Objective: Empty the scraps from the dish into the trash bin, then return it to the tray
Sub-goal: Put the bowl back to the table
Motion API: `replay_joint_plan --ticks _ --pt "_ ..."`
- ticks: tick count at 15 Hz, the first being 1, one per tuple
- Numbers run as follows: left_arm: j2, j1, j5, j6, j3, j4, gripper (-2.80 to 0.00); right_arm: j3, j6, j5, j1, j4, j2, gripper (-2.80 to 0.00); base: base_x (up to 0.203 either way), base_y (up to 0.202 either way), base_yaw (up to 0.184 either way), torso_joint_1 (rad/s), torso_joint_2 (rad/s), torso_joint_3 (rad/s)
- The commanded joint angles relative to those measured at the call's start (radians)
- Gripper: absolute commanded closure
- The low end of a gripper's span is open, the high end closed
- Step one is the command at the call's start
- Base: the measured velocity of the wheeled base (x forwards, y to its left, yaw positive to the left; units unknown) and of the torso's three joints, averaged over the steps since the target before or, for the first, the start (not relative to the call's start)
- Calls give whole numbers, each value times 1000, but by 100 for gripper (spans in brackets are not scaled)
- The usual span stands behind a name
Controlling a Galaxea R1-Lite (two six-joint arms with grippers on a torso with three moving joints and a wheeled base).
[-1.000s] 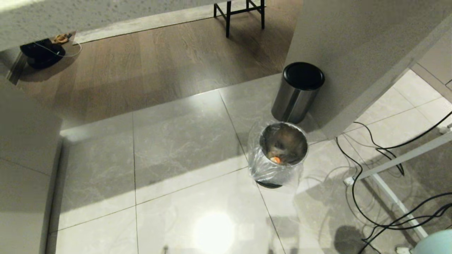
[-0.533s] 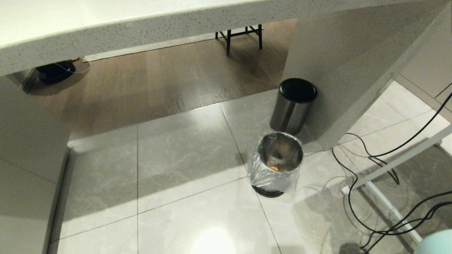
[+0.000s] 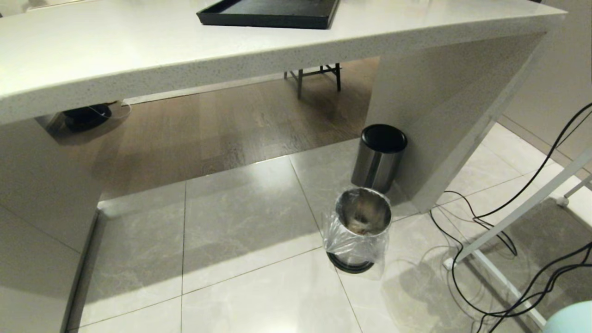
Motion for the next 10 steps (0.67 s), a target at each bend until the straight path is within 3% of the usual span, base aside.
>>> replay_joint_plan --ticks 1,7,10 --pt "1 0 1 -3 0 -1 0 0 1 0 0 -1 1 0 0 0 0 0 0 205" --pt "1 -1 1 -4 0 -1 0 0 1 0 0 -1 1 0 0 0 0 3 1 204" --pt "1 0 1 -4 0 -1 0 0 1 0 0 -1 1 0 0 0 0 -1 2 24"
